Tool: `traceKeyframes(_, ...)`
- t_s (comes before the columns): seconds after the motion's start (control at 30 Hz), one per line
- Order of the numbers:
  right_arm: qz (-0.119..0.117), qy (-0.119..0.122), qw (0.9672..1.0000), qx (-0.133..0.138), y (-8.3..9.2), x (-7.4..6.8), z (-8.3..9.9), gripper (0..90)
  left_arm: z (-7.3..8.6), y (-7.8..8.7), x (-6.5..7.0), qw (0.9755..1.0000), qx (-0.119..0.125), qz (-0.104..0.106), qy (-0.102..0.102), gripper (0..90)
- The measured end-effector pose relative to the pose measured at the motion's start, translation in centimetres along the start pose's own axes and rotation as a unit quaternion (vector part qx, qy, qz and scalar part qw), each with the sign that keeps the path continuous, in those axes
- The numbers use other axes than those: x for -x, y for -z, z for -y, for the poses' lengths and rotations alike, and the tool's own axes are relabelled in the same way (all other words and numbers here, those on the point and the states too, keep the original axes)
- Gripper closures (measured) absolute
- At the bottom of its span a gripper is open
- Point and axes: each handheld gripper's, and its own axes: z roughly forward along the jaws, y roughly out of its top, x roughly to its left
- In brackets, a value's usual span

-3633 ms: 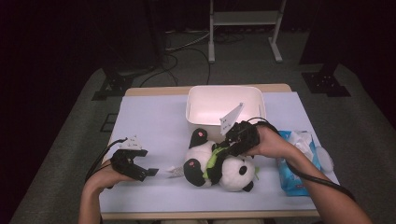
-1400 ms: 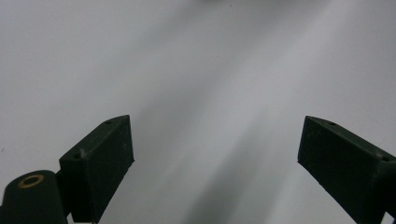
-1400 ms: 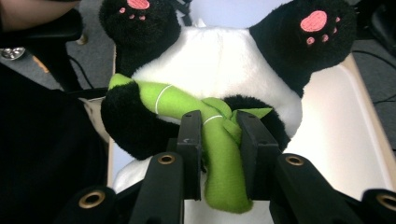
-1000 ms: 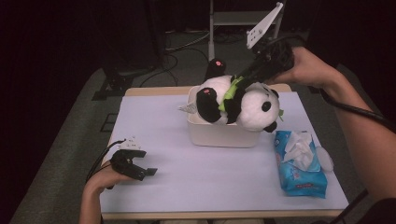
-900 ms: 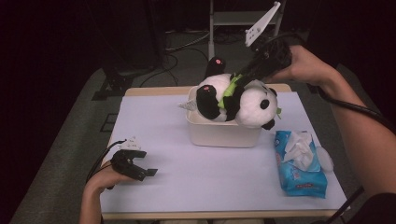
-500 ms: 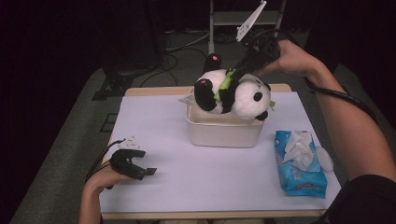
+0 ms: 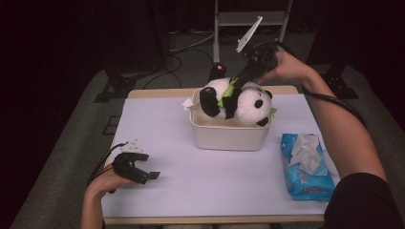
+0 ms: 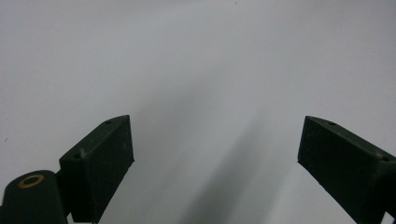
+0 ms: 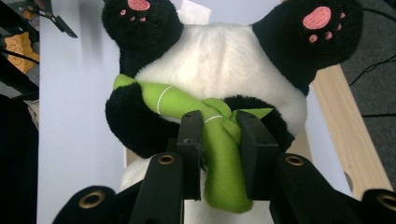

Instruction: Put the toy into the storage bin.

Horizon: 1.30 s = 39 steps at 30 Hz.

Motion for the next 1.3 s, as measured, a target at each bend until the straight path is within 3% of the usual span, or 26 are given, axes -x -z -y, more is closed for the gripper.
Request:
traceKeyframes(0.43, -0.017, -0.011, 0.9997, -0.009, -3.8, 1.0, 0.7, 71.5, 0.0, 0.0, 0.0, 1.0, -0.001, -0.001, -0.002, 9.6)
traceKeyframes(0.8, -0.022, -0.001, 0.9996, -0.017, -5.0, 1.3, -0.3, 71.5, 0.1, -0.1, 0.0, 1.0, -0.003, 0.002, 0.0, 9.6)
traceKeyframes(1.3, -0.063, -0.022, 0.9973, -0.031, -10.3, 0.5, 3.2, 71.5, 0.0, -0.2, 0.2, 0.9999, -0.009, 0.005, -0.005, 9.6)
